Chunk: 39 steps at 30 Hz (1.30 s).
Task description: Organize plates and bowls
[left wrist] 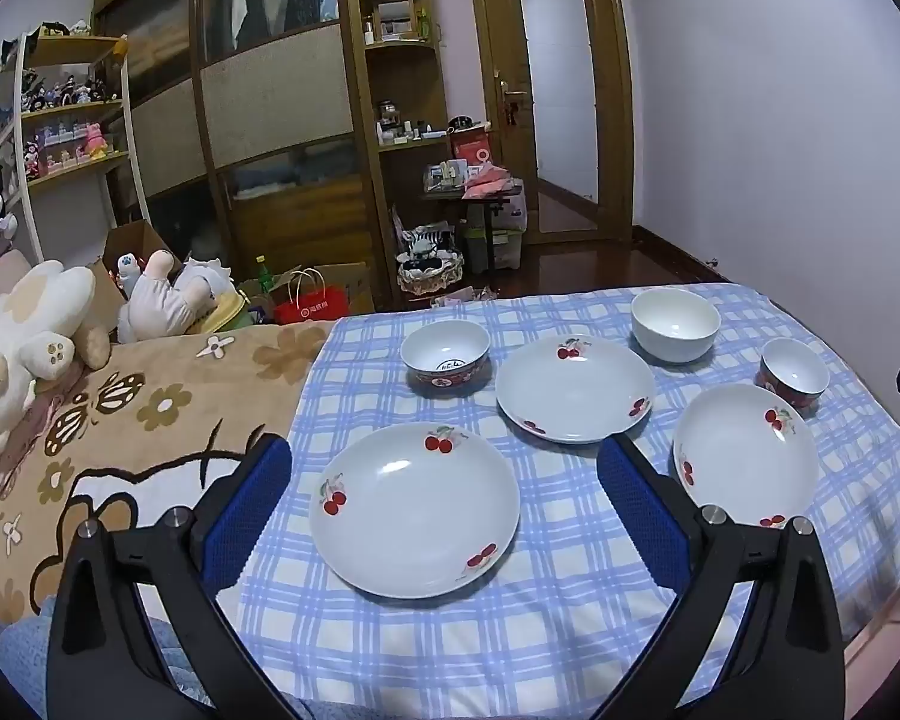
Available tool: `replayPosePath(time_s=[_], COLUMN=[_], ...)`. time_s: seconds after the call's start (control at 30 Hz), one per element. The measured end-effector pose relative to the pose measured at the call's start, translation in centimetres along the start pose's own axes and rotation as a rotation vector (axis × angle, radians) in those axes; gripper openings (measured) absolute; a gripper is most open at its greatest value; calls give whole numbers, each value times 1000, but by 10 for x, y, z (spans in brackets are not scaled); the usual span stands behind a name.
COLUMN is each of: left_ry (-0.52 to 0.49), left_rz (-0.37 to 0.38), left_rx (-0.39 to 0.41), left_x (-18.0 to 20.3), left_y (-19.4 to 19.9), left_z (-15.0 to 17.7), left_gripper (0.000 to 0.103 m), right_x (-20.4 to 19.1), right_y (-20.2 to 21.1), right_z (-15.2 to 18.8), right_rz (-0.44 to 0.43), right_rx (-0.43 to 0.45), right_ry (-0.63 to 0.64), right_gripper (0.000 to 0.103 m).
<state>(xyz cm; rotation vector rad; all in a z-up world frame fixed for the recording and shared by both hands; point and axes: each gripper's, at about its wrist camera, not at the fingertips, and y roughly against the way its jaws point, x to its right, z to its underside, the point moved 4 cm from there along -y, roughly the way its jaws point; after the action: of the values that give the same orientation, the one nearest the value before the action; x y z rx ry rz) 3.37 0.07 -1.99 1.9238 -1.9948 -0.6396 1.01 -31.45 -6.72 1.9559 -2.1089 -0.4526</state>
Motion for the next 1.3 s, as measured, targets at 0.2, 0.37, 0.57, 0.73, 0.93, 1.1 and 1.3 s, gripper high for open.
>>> replayPosePath(time_s=[0.2, 0.37, 0.57, 0.73, 0.93, 1.1, 1.3], left_ry=[2, -6, 1, 0, 2, 0, 1], left_rz=[5, 4, -4, -7, -7, -7, -6], left_rx=[-27, -26, -9, -9, -7, -7, -8], left_x=[-4, -7, -2, 0, -1, 0, 0], left_y=[-3, -9, -1, -1, 0, 0, 0], left_z=[-1, -3, 1, 0, 0, 0, 0], left_gripper=[100, 100, 100, 100, 100, 100, 100], right_x=[0, -1, 0, 0, 0, 0, 0], right_y=[0, 2, 1, 1, 1, 1, 2], right_z=[0, -1, -1, -1, -1, -1, -1], right_rz=[-2, 0, 1, 0, 1, 2, 2], right_rx=[0, 7, 8, 9, 11, 12, 13], right_ry=[0, 1, 1, 0, -1, -1, -2], right_gripper=[103, 103, 103, 103, 103, 103, 103])
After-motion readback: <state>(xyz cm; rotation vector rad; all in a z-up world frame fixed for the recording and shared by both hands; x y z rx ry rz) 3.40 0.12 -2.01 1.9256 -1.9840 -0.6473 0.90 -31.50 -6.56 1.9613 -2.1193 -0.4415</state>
